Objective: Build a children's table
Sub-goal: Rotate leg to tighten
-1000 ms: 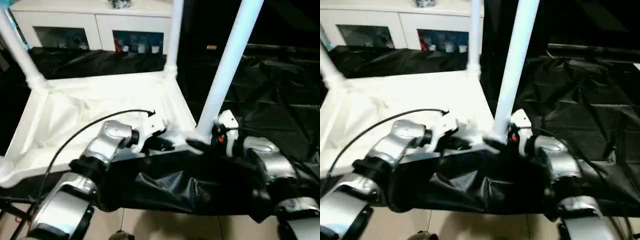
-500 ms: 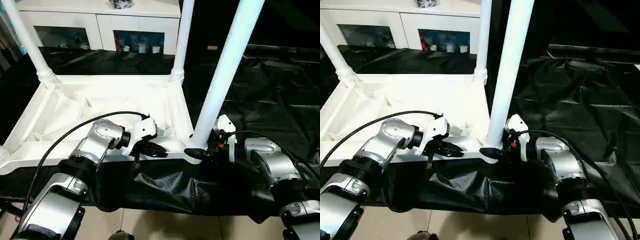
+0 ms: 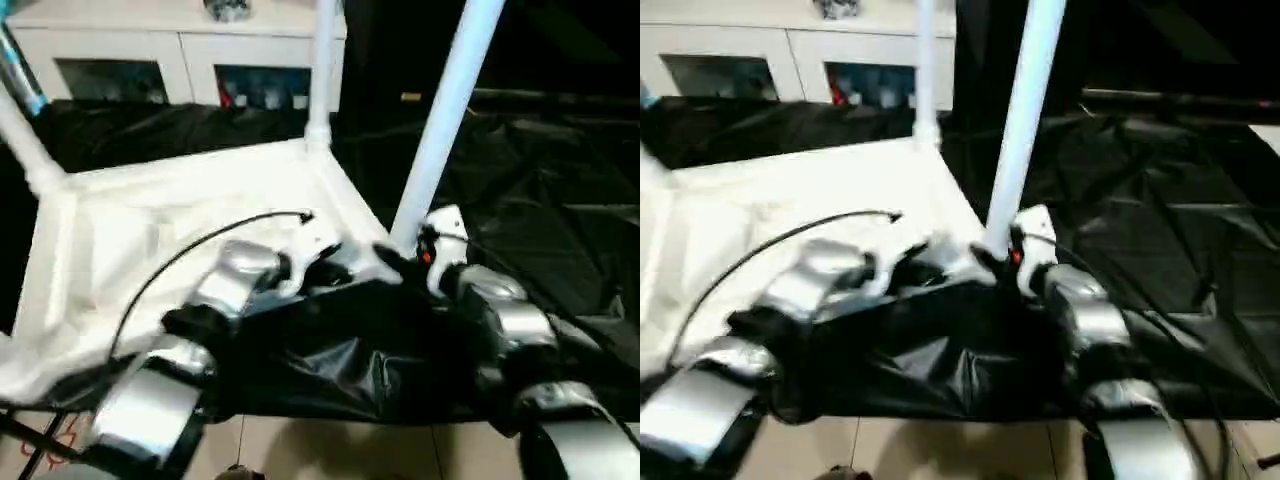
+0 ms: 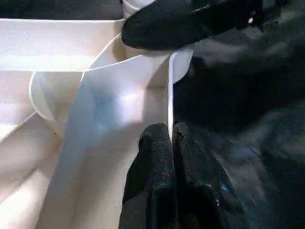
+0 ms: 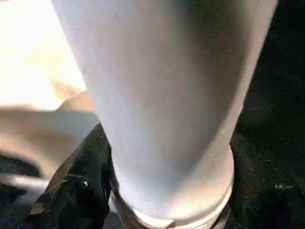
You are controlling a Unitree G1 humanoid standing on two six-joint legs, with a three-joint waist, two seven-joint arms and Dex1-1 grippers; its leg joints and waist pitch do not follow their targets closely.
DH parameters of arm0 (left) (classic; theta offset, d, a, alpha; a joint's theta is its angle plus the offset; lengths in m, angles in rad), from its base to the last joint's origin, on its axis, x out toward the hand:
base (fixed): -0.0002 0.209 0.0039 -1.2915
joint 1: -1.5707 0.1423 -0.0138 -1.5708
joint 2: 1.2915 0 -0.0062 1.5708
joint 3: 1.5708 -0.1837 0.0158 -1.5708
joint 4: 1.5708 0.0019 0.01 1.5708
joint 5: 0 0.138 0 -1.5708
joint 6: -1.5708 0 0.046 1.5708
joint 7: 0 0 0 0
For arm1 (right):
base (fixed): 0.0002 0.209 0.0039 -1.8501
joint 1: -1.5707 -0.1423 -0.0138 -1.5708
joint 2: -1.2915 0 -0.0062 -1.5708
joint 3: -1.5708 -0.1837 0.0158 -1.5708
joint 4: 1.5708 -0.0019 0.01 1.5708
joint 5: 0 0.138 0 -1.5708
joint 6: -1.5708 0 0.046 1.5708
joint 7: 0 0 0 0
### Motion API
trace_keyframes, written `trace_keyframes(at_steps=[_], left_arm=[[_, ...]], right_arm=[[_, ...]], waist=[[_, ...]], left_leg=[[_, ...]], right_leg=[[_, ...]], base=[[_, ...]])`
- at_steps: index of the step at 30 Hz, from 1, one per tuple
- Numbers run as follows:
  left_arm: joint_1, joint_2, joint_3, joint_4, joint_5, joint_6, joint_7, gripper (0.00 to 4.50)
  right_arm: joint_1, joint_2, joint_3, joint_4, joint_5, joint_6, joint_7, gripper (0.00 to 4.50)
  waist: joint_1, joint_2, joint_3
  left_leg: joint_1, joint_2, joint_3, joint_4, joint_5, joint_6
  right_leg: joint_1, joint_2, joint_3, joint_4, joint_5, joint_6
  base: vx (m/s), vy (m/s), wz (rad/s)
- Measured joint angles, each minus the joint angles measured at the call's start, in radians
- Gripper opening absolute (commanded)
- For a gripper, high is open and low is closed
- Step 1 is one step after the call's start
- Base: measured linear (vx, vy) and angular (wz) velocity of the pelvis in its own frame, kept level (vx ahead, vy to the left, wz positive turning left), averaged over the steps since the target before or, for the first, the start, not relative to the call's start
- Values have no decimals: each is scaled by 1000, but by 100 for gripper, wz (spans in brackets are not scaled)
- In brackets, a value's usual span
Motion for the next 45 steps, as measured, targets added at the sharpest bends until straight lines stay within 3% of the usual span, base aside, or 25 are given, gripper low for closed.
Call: trace_keyframes(at_steps=[4,6,11,14,20,26,28,32,33,41,45], left_arm=[[-4,-21,3,2,11,5,42,0],[-4,-20,2,0,14,4,32,0],[11,5,0,-21,17,-11,-11,0],[27,25,-5,-49,17,-22,-60,0],[68,96,-24,-97,-11,-78,-252,0],[91,151,-40,-125,-26,-116,-369,0],[100,170,-40,-146,-31,-116,-403,0],[111,194,-46,-164,-43,-119,-455,0],[112,198,-46,-166,-46,-119,-464,0],[116,200,-44,-167,-52,-116,-470,0],[104,172,-27,-149,-45,-79,-368,0]], right_arm=[[-29,33,-27,58,-6,-48,-87,277],[-29,39,-37,61,-2,-54,-85,347],[-22,28,-34,60,0,-65,5,392],[-12,8,-9,42,-7,-66,86,392],[76,-125,91,-97,-6,-40,418,392],[104,-196,140,-173,6,3,616,392],[117,-209,156,-203,19,19,654,359],[134,-220,165,-244,32,52,699,353],[136,-221,166,-254,34,66,709,320],[137,-217,171,-263,35,87,712,279],[136,-152,114,-233,28,74,548,277]], waist=[[0,1,0],[0,1,-1],[-2,0,0],[-1,0,0],[12,0,0],[23,0,0],[27,0,0],[30,-2,1],[30,-2,1],[31,-2,1],[24,-2,1]], left_leg=[[0,0,0,-1,0,0],[0,0,0,-1,0,0],[0,0,0,-1,0,0],[0,1,0,-2,0,0],[-1,2,1,-3,0,0],[-1,3,1,-2,0,0],[-1,4,1,-2,0,0],[-1,4,2,-2,0,0],[-1,4,2,-2,0,0],[-1,4,2,-2,0,0],[0,4,2,-2,0,-1]], right_leg=[[0,0,0,-1,-1,1],[0,0,0,-1,-1,1],[-1,0,0,-1,-1,2],[-1,1,-1,-1,-1,2],[-1,1,-2,-2,-3,5],[-1,1,-2,-1,-3,4],[-1,1,-3,0,-3,4],[-1,1,-2,-1,-3,4],[-1,1,-2,-1,-3,4],[-1,1,-2,-1,-3,4],[-1,1,-2,0,-2,3]], base=[[0,0,0],[0,0,0],[0,0,0],[0,0,0],[0,0,0],[0,0,0],[0,0,0],[0,0,0],[0,0,0],[0,0,0],[0,0,0]])
